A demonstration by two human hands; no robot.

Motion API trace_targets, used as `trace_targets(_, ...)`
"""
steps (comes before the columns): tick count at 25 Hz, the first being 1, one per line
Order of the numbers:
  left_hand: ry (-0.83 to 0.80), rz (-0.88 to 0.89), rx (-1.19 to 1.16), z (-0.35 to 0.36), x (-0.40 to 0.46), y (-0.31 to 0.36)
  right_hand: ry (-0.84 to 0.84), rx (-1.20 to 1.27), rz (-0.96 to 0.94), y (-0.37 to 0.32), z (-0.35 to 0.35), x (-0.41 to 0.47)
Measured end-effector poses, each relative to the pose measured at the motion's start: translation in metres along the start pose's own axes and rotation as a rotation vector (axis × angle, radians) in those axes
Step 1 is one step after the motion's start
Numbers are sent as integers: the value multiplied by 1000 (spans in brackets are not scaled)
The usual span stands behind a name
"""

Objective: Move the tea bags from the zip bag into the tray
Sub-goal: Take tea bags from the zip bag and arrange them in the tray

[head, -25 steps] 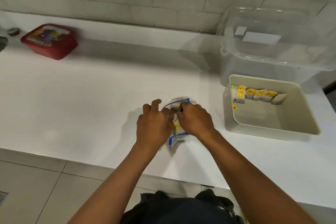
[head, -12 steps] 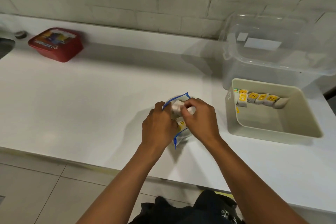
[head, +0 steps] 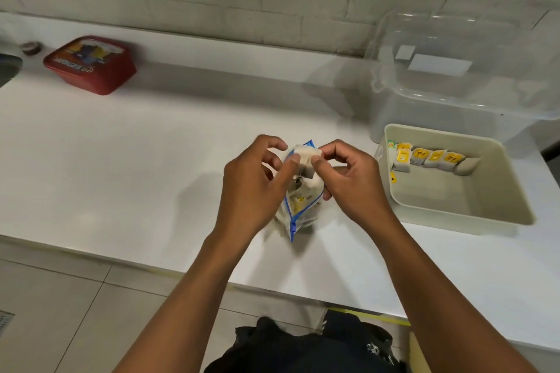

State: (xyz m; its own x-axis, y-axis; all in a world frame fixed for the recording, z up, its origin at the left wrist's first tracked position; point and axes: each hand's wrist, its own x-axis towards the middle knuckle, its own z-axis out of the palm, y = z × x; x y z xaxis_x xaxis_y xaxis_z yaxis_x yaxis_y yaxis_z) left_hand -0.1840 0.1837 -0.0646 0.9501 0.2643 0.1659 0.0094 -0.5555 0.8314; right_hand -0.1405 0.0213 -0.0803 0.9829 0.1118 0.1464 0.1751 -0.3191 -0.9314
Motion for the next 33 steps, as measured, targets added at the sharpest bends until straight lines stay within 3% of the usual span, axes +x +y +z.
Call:
trace_targets(2, -34, -119, -89, -5, 8, 12, 140, -264, -265, -9, 1, 3)
trace_targets(4, -97, -182, -178, -5, 12, 20, 174, -482, -483, -11, 5, 5)
trace_targets(11, -51, -212, -213, 3, 13, 17, 120, -557, -689, 10, 4, 6)
trace_targets(13, -50, -218, -199, 5, 15, 12, 92, -438, -622, 14, 4, 6)
trace_targets(16, 22, -153, 6, -1, 22, 2, 17, -328, -361, 18, -1, 11)
trace_targets(19, -23, -7, 225, -7, 25, -8, -476, -819, -138, 23, 5, 22)
trace_targets(21, -117, 81, 274, -5, 24, -13, -597, -1001, -111, 22, 14, 25)
trace_targets(25, -287, 163, 316, 2, 21, -21, -549, -1102, -82, 21, 24, 28)
trace_targets(28, -269, 191, 413, 1, 21, -24, -546, -1072, -58, 27, 20, 31)
trace_targets(33, -163, 179, 329, -7, 25, -19, -442, -596, 50, 23, 4, 35)
